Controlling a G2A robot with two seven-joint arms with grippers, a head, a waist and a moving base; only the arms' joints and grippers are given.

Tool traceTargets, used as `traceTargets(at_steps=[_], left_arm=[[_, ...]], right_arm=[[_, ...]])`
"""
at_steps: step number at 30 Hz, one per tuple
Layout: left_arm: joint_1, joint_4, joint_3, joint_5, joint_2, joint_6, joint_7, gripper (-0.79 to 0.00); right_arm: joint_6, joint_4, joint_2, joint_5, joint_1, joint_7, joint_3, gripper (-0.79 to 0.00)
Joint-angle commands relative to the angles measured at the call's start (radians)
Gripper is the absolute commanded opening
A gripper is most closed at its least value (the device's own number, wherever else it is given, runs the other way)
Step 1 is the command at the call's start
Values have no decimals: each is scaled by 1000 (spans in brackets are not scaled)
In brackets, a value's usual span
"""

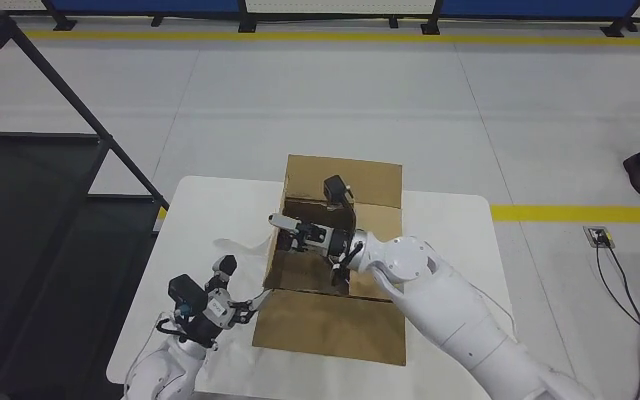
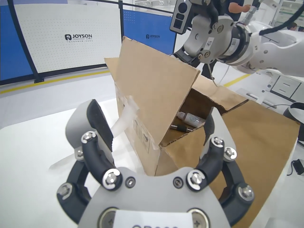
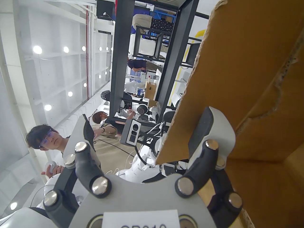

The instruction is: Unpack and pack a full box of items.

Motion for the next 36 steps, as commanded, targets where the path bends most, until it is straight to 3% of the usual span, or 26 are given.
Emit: traceTargets(at_steps=[1,8,15,25,36], left_arm=[[-9,-2,12,-14,-5,57,-13,0],[-42,16,40,-102,-22,183,-41,0],[-32,21,4,-175,-24,196,-41,0],[0,57,-75,-208,-16,187,-80,0],[-24,169,-69,-182,-18,225,-137,0]], right_arm=[[-19,12,-11,5,6,3,-8,0],[-87,63,-43,29,27,67,-21,0],[-156,73,-43,40,13,150,18,0],[-230,-102,41,-31,-149,193,240,0],[-227,-273,115,-35,-354,228,490,0]])
